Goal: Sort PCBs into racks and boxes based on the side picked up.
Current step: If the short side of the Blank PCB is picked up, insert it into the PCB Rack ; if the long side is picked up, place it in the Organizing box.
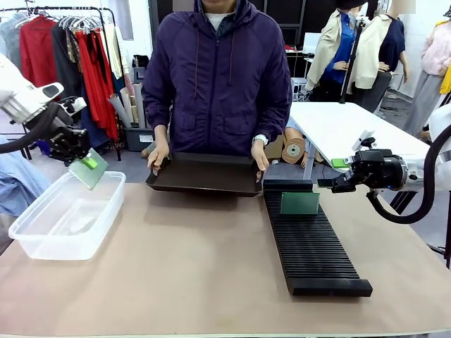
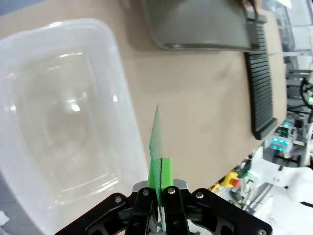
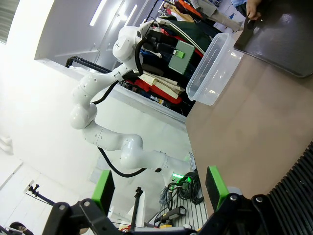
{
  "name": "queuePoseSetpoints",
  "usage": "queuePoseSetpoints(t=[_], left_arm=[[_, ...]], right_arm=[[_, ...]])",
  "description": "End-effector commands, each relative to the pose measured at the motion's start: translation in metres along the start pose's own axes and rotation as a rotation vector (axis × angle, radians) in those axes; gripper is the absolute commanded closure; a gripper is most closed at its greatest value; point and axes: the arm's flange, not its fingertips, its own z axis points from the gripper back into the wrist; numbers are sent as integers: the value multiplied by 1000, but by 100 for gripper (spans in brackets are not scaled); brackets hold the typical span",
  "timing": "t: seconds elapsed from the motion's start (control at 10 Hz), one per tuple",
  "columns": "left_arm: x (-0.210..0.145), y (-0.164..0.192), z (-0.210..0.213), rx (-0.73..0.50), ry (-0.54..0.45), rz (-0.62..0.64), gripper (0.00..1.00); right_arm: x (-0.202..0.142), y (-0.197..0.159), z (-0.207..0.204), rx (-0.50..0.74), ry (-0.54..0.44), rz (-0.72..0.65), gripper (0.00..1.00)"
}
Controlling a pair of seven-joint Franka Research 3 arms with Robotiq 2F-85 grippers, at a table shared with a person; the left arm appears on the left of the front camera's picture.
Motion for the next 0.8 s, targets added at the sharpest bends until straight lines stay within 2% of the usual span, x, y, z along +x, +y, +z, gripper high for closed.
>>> queuePoseSetpoints(t=[0.0, 0.1, 0.3, 0.7], left_arm=[[4, 8, 11, 115, 5, 14, 100], [4, 16, 12, 236, 29, -31, 100], [17, 22, -7, 212, 44, -78, 100], [28, 44, -48, 214, 74, -44, 100]], right_arm=[[2, 1, 0, 0, 1, 8, 0], [2, 1, 0, 0, 1, 8, 0], [2, 1, 0, 0, 1, 8, 0], [2, 1, 0, 0, 1, 8, 0]])
